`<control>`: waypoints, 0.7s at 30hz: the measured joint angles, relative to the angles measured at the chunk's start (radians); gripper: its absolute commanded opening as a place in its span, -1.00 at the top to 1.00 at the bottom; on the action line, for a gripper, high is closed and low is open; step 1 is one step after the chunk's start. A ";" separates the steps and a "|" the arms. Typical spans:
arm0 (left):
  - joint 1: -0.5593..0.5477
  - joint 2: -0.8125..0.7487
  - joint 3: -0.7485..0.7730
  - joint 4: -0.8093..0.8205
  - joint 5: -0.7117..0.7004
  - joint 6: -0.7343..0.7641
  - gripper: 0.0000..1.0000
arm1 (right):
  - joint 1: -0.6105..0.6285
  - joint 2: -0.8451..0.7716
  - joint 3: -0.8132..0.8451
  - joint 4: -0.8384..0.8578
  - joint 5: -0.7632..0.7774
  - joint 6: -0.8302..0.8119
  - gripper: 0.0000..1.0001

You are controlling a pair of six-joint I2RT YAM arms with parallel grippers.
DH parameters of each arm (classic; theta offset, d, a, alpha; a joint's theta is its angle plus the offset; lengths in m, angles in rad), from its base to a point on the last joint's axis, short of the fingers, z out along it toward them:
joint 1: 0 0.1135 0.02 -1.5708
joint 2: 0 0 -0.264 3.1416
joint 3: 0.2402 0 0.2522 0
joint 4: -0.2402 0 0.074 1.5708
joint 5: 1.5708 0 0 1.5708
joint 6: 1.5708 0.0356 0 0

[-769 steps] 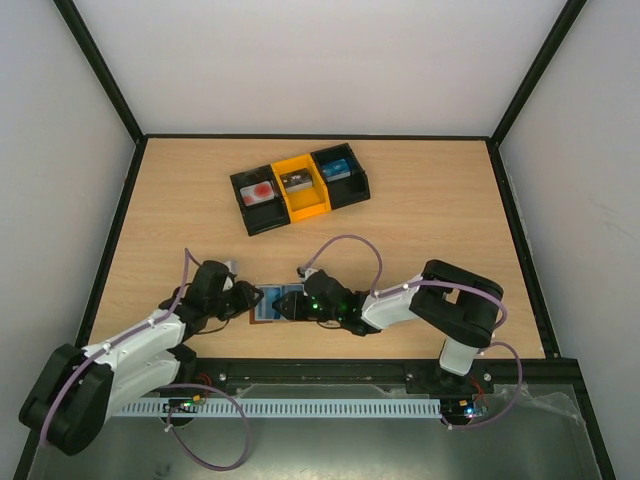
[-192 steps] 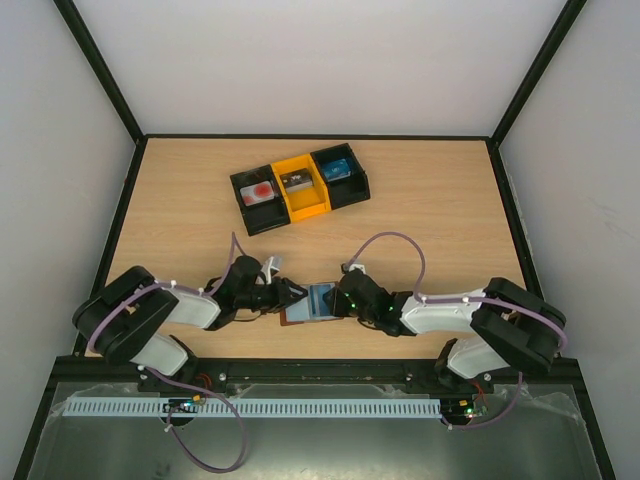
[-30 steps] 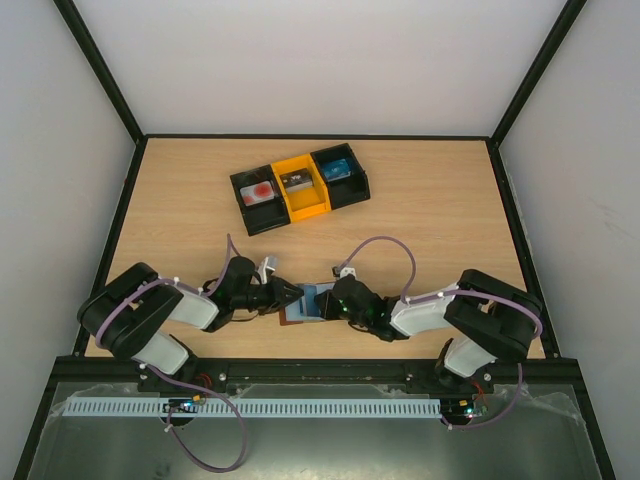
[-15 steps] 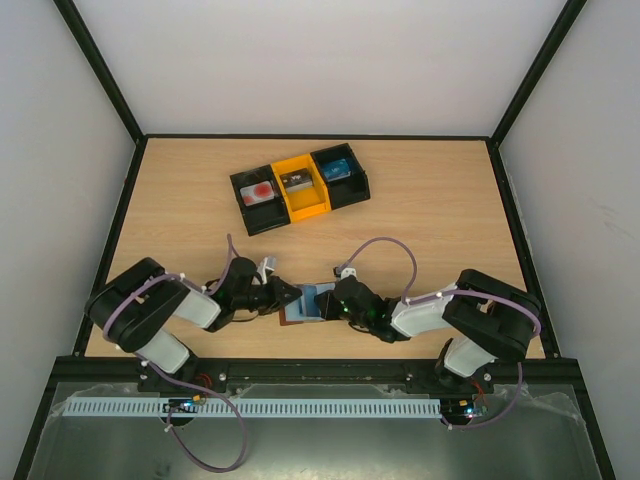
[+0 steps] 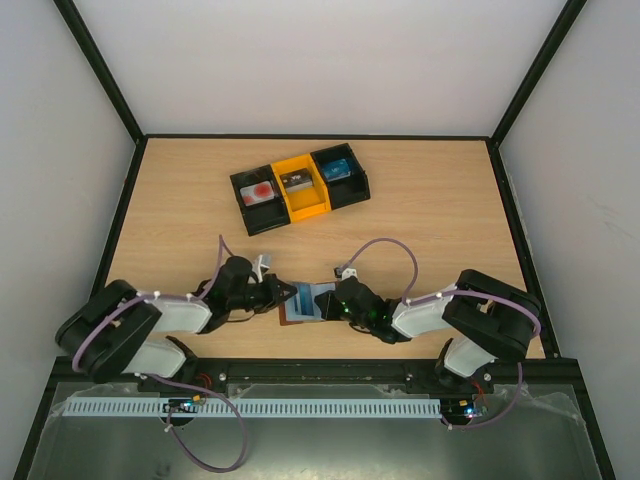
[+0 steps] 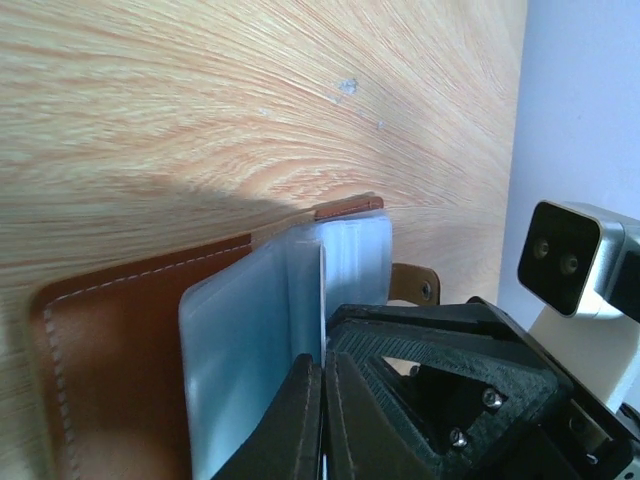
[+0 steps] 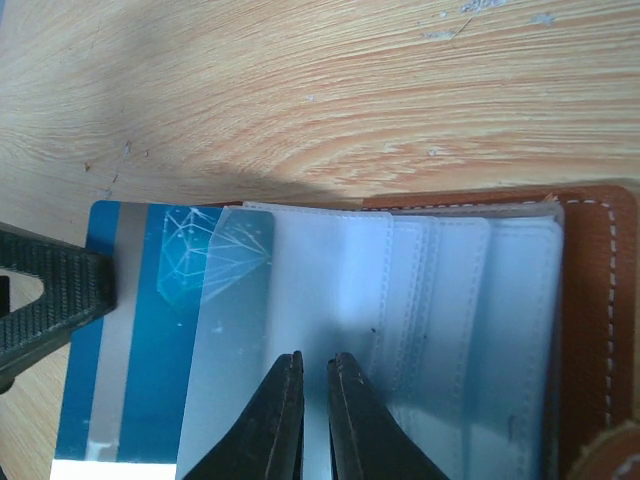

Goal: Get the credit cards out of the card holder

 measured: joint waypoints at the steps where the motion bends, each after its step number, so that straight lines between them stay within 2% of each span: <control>1: 0.002 -0.026 0.000 -0.034 -0.008 0.007 0.95 | 0.000 -0.001 0.000 -0.001 0.001 0.000 0.81; 5: 0.013 -0.122 0.000 -0.161 -0.051 0.028 0.95 | 0.000 -0.021 0.001 -0.034 0.011 -0.006 0.79; 13: 0.058 -0.301 0.040 -0.389 -0.096 0.057 0.95 | 0.000 -0.125 0.053 -0.249 0.062 -0.109 0.76; 17: 0.079 -0.394 0.079 -0.475 -0.086 0.067 0.95 | 0.000 -0.223 0.062 -0.268 0.085 -0.210 0.57; 21: 0.109 -0.457 0.127 -0.544 -0.050 0.075 0.95 | 0.003 -0.314 0.061 -0.232 0.104 -0.378 0.62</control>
